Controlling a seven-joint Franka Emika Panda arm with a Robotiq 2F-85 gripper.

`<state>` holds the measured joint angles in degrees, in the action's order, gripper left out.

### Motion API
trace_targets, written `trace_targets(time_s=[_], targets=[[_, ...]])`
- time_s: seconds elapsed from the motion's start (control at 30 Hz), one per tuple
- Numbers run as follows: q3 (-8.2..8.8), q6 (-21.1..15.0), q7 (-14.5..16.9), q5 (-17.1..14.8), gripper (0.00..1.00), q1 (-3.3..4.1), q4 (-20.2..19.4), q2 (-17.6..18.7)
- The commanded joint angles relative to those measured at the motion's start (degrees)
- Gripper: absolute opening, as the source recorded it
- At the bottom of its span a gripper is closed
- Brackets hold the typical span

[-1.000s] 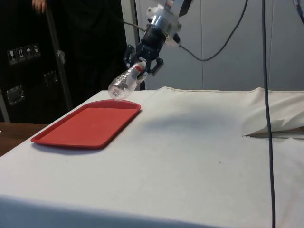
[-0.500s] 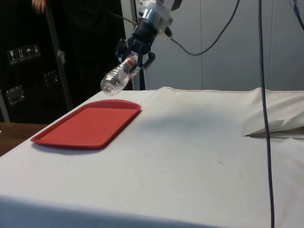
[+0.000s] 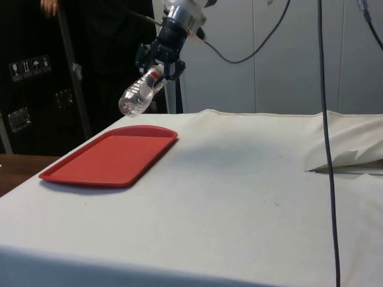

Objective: Place the bottle upright on the tray.

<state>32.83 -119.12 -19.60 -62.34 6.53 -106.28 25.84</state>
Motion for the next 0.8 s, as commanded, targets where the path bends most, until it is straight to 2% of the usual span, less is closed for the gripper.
trace_targets(time_s=[0.0,0.03,0.07,0.3,0.33,0.37,0.57,0.6,0.63,0.77], targets=[[0.11,-0.1,-0.9,0.7,0.14,0.23,0.7,0.4],[0.00,0.0,-0.1,0.2,0.14,0.00,0.3,0.2],[0.11,-0.1,-1.0,0.9,0.14,0.29,1.1,0.6],[0.11,-0.2,-2.7,2.9,0.14,0.34,4.5,2.5],[-0.06,0.0,-2.0,2.5,0.14,0.06,4.2,2.2],[0.11,-0.2,-3.0,3.2,0.14,0.34,4.9,2.8],[0.17,0.0,-5.3,5.1,0.14,0.29,8.5,4.8],[-0.06,0.0,-4.3,4.4,0.14,0.06,7.8,4.3],[0.17,0.1,-5.6,5.4,0.14,0.29,9.0,5.0],[0.17,0.1,-7.4,6.9,0.14,0.23,11.3,6.3]])
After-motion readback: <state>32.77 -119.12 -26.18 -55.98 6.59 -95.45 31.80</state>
